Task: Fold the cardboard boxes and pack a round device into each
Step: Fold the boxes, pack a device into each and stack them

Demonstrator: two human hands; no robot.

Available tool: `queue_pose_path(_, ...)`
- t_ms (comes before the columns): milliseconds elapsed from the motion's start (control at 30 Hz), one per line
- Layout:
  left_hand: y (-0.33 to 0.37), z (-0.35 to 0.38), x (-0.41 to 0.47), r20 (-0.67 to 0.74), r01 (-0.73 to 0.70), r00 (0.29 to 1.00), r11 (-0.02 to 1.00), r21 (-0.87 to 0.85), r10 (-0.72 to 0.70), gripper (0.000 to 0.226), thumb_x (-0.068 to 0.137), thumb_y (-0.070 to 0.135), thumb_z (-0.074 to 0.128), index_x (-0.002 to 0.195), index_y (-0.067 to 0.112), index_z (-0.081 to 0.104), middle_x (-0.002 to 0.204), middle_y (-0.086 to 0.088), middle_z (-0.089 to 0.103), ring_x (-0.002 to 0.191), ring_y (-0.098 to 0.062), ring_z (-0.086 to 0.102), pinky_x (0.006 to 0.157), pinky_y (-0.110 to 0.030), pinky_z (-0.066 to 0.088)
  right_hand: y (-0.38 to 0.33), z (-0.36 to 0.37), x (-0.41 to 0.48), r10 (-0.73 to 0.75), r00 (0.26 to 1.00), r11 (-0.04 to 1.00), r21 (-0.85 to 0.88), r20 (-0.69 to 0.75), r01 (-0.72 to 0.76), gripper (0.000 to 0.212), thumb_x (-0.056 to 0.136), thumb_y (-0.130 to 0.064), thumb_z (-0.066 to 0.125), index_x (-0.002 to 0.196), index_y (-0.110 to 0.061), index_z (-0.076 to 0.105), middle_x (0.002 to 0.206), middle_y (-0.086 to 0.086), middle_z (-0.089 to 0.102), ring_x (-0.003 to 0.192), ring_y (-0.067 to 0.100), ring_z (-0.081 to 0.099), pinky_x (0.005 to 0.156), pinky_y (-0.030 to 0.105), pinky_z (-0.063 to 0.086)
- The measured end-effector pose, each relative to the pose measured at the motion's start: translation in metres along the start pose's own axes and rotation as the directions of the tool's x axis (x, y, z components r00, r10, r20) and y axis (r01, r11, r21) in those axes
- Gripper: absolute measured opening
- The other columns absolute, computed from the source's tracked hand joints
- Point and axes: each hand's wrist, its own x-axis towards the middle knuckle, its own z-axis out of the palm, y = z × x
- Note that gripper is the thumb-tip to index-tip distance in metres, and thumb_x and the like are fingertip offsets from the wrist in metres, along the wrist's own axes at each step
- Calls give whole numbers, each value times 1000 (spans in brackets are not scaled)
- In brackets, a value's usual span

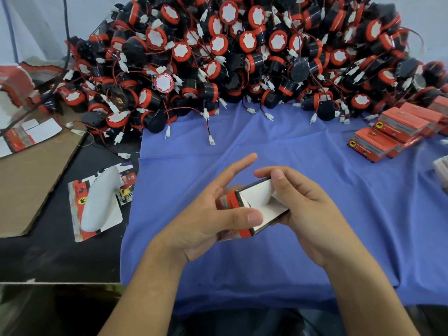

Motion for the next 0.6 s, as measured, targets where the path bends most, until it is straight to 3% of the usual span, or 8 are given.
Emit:
queue_pose_path(33,0,0,0,-13,3,1000,1000,3,-3,85,73,28,84,144,56,46,131,-19,65,116,-34,67,105,-51,53,0,-1,0,7,1000,1000,16,15,-7,23,97,-43,60,109,-31,75,109,19,67,87,26,66,79,52,59)
queue_pose_path(100,0,-2,1,-27,2,1000,1000,-8,-2,78,77,28,81,144,52,48,125,-13,70,115,-29,69,101,-43,56,1,-6,-1,26,999,998,49,47,-29,24,93,-28,69,116,-31,75,109,13,67,93,25,67,87,55,59)
queue_pose_path(167,1,-3,0,-23,8,1000,1000,-16,-8,74,79,28,79,145,48,50,128,-11,70,116,-31,69,101,-41,56,4,-9,-1,35,997,997,70,69,-40,39,87,-17,61,119,-31,75,105,6,65,94,24,67,88,51,60)
queue_pose_path(267,-1,-3,0,-18,14,1000,1000,2,-14,74,78,28,78,144,47,51,138,-19,61,122,-35,65,105,-47,54,8,-8,-1,-2,999,999,46,51,0,41,92,-5,58,118,-32,75,102,4,66,93,25,67,85,48,62)
queue_pose_path(367,-4,-1,1,-40,17,999,999,34,-16,75,75,30,78,143,49,52,137,-15,60,123,-36,64,105,-52,53,11,-4,-1,-47,999,999,-13,-21,47,47,98,6,51,108,-32,77,104,11,71,95,33,68,75,37,62)
queue_pose_path(433,-5,0,2,-51,14,999,999,52,-12,75,73,31,79,141,49,53,133,-14,60,122,-35,65,104,-53,54,11,-2,-1,-51,998,998,-34,-48,50,46,98,6,51,103,-31,77,105,12,72,98,35,68,72,35,61)
queue_pose_path(500,-5,-1,2,-62,10,998,999,46,-7,74,72,31,79,140,48,54,133,-16,59,120,-31,66,103,-51,55,10,-4,-2,-30,999,999,-26,-27,29,40,95,0,55,106,-32,77,109,12,72,98,33,69,76,42,63)
queue_pose_path(600,-6,-6,1,-38,15,999,1000,-14,-15,72,75,26,77,142,42,55,134,-15,63,117,-31,67,105,-49,53,6,-7,-4,33,999,999,32,29,-34,38,84,-16,58,111,-34,77,104,4,69,91,20,69,77,36,61)
